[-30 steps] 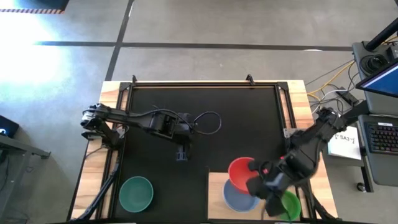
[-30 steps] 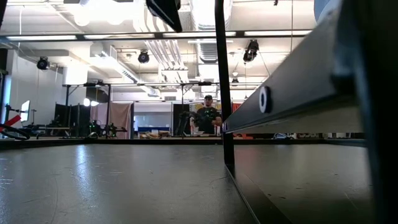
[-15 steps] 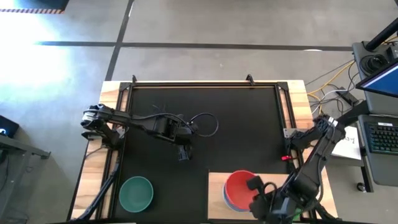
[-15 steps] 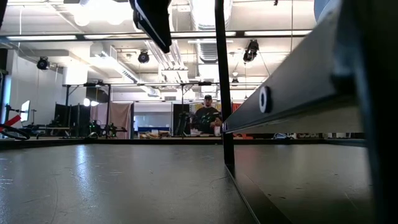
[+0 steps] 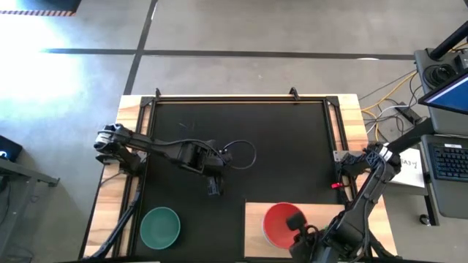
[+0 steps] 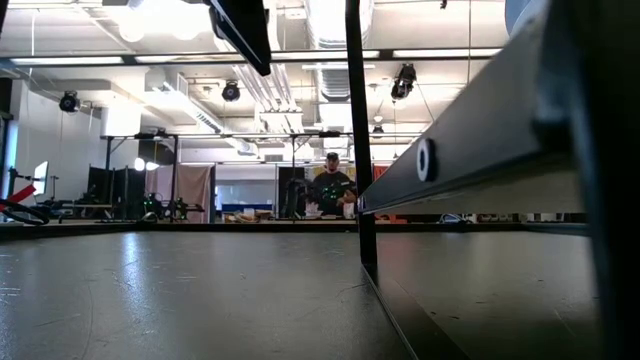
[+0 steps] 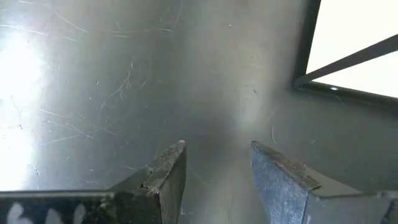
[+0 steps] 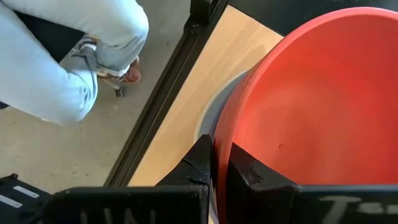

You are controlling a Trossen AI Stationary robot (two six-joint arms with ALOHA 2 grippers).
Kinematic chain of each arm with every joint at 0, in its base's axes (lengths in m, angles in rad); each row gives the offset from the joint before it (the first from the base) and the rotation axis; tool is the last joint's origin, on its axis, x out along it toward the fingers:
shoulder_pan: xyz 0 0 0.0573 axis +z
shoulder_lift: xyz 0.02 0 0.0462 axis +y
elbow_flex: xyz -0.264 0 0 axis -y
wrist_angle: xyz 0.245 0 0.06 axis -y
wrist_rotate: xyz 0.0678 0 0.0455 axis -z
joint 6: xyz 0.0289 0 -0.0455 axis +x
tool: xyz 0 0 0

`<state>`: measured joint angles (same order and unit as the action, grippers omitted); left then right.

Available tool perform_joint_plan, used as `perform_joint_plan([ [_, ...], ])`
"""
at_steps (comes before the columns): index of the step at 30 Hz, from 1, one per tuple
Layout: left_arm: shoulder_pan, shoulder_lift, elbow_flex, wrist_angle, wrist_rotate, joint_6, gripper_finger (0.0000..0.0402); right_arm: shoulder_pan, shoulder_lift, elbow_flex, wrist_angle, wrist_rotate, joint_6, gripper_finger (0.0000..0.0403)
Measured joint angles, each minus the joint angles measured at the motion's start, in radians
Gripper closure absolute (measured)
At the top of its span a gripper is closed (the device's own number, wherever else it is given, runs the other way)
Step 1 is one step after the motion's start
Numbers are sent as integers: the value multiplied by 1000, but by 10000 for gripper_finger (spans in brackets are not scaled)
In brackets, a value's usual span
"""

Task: Place and stack bowls onto a shelf

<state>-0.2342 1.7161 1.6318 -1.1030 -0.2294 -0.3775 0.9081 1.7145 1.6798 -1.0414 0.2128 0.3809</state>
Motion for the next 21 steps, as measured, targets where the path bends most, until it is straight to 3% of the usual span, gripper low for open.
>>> perform_joint_plan([
  [21,-9,-2,-4,-3,0,2,242,-3,10,0,-1,-2,80,394],
])
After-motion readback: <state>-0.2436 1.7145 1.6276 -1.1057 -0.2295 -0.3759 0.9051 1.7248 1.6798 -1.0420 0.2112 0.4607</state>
